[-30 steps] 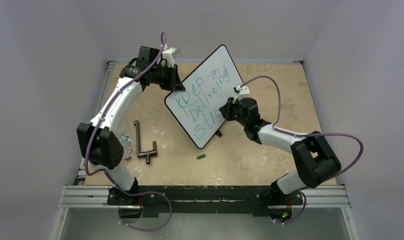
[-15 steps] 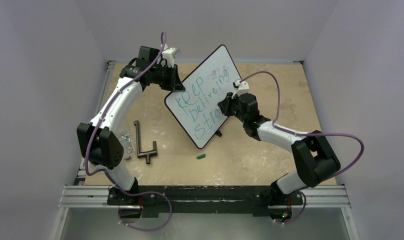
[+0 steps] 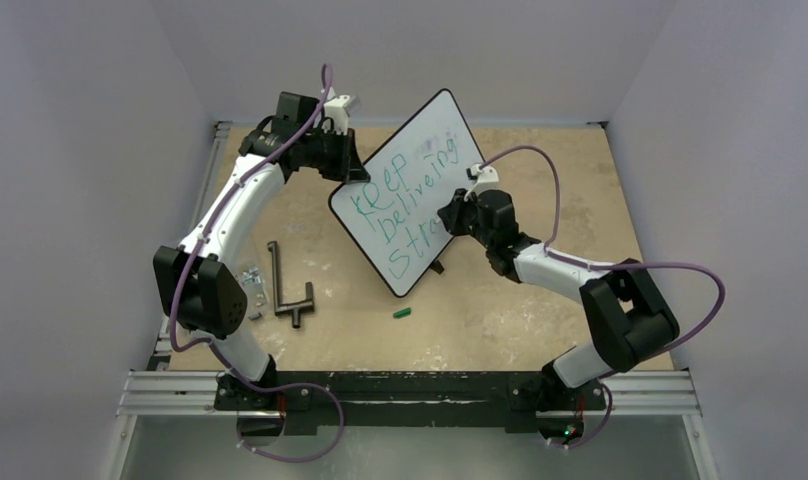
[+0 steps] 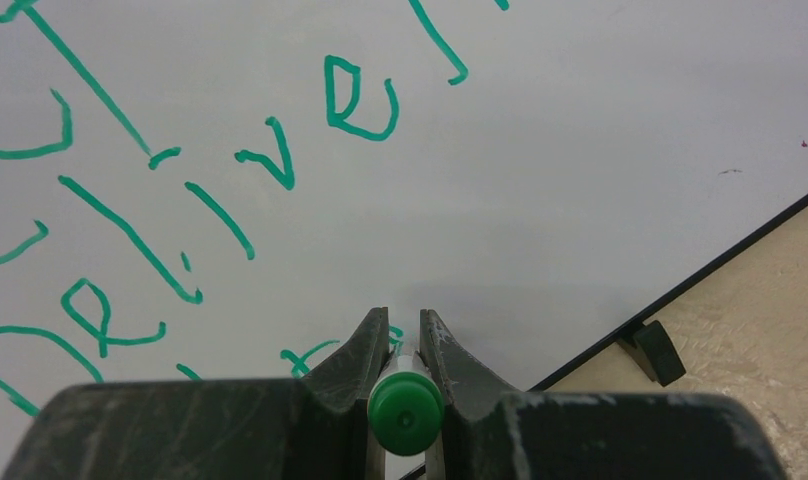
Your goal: Write a sentence on the whiteboard
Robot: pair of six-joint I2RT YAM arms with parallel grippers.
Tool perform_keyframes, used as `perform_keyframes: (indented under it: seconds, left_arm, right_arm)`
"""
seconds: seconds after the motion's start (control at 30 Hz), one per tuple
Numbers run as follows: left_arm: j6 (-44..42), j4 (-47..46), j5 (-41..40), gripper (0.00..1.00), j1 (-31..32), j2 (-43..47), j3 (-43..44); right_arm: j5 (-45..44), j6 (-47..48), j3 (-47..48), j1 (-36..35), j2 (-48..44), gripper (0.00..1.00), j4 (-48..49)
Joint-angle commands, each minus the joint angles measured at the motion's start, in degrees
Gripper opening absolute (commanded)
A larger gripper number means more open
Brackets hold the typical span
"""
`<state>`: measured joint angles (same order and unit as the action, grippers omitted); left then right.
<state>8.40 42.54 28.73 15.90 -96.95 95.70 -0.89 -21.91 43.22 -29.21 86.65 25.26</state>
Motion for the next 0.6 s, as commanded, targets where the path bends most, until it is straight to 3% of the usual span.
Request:
perform_keyframes:
  seconds: [0.0, 0.57]
  left_arm:
    - [-5.2, 2.3, -16.3, 0.0, -1.2, 1.5, -0.7]
    - [-5.2, 2.4, -16.5, 0.0, -1.2, 1.7, -0.8]
  right_arm:
    - [-1.8, -0.2, -1.0, -0.2, 1.0, 0.0, 1.4]
    - [3.6, -1.2, -3.5, -0.2, -0.1, 0.0, 3.8]
